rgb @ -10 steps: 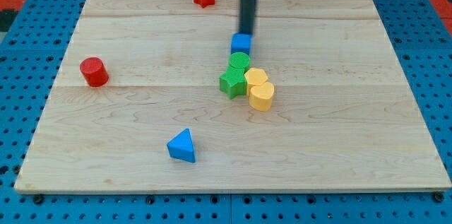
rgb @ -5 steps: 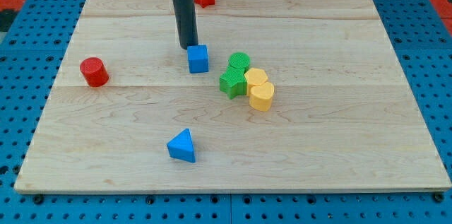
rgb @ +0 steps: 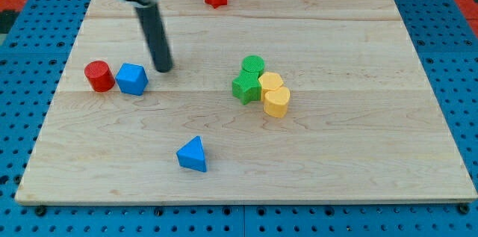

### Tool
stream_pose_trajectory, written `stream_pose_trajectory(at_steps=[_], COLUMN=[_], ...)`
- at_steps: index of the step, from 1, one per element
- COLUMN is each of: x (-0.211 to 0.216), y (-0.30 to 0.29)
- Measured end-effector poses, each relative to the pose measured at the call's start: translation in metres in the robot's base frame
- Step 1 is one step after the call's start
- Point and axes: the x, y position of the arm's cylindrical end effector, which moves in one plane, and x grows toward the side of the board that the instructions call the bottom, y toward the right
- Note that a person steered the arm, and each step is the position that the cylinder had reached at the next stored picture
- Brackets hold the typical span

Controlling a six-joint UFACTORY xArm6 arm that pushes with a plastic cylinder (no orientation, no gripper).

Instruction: Push the blue blocks close to the red circle

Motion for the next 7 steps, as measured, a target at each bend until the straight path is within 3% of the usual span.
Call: stream_pose_trajectory(at_steps=[1, 3, 4, 6, 7], x=[0.062, 0.149, 0.175, 0.11, 0.096], y=[0.005, 0.119, 0.063, -0.072, -0.08])
